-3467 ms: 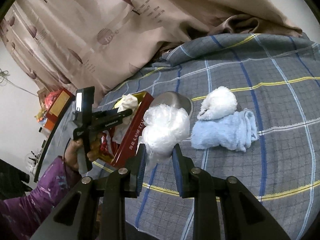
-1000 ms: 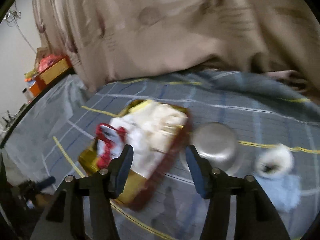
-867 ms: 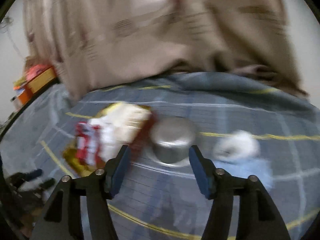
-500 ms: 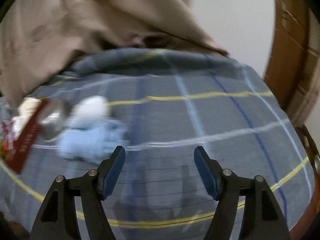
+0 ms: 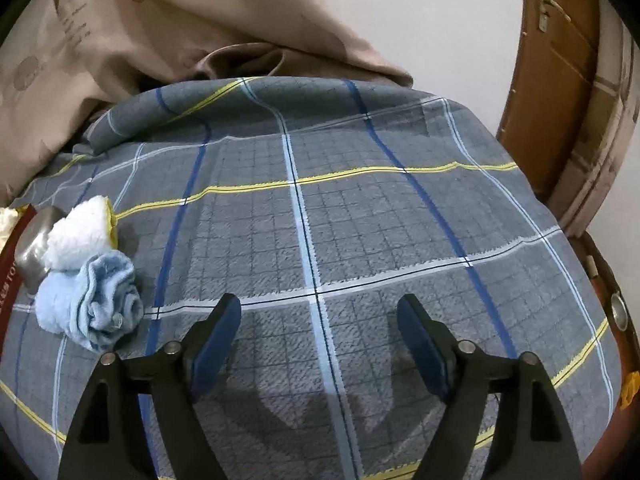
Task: Organize soft objects
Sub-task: 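Reach the left gripper to the white fuzzy sock and grasp it, then lift the white fuzzy sock while the right gripper grasps the light-blue sock, then lower the fuzzy sock into the tray while the right gripper lifts the blue sock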
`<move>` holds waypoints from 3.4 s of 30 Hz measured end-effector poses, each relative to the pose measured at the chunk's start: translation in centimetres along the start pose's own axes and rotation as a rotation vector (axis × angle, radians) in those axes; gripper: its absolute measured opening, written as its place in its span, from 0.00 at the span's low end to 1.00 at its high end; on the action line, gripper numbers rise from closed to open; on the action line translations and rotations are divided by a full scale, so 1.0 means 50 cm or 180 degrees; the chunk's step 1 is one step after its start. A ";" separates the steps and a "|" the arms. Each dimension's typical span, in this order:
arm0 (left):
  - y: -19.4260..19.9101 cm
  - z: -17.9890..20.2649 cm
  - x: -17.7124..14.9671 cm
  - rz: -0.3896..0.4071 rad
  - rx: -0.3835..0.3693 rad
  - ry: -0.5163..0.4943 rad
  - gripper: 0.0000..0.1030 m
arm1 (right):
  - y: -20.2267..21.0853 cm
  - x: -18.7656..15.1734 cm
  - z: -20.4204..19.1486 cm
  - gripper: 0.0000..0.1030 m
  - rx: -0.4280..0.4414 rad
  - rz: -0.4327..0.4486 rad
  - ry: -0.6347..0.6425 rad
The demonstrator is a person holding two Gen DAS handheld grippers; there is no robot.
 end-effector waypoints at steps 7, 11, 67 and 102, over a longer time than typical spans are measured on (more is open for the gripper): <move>-0.040 0.103 0.129 0.0022 -0.0636 -0.0319 0.60 | -0.008 0.000 -0.005 0.76 0.0165 -0.0023 0.0023; -0.073 0.146 0.209 0.0037 -0.0821 -0.0526 0.60 | -0.001 -0.001 -0.001 0.76 0.0237 0.0040 -0.0012; -0.027 -0.082 0.125 0.0354 -0.0532 0.0935 0.27 | 0.011 -0.006 -0.015 0.81 0.0318 0.0115 0.0111; 0.064 -0.204 0.040 0.0704 -0.0226 0.1341 0.31 | -0.004 0.011 -0.392 0.23 0.1054 -0.0607 0.3232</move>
Point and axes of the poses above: each gripper's, at about its wrist camera, not at the fingertips, and y roughly against the way its jaws point, z to its right, x to its top, the point moved 3 cm from there along -y, roughly the way its jaws point, and after that the axes turned 4 degrees about -x, right-handed, at the moved point
